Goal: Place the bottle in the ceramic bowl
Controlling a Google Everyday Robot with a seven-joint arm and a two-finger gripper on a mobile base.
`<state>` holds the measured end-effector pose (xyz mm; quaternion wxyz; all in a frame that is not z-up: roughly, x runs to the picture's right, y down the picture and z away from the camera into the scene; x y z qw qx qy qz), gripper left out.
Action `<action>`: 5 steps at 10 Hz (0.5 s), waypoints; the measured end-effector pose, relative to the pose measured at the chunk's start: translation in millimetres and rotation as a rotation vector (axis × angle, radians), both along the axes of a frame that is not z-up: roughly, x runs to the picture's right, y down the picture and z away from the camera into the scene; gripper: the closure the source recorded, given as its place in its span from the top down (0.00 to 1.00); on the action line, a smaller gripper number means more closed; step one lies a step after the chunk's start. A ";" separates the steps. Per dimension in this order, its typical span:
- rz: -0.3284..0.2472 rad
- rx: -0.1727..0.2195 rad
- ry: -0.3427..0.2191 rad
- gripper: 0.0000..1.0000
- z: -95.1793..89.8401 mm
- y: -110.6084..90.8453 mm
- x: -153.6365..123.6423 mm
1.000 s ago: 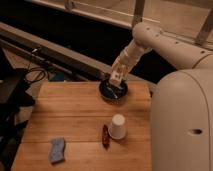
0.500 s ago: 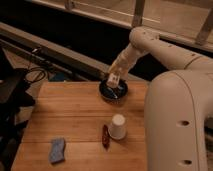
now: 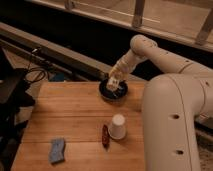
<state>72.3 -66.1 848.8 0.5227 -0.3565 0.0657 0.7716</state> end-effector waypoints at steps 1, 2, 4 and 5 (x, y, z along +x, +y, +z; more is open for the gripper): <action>-0.002 -0.007 -0.014 0.03 5.9 2.8 -2.4; -0.003 -0.016 -0.026 0.11 13.1 7.7 -4.6; -0.001 -0.030 -0.039 0.31 25.0 18.1 -4.1; 0.001 -0.038 -0.044 0.43 32.1 23.4 -5.4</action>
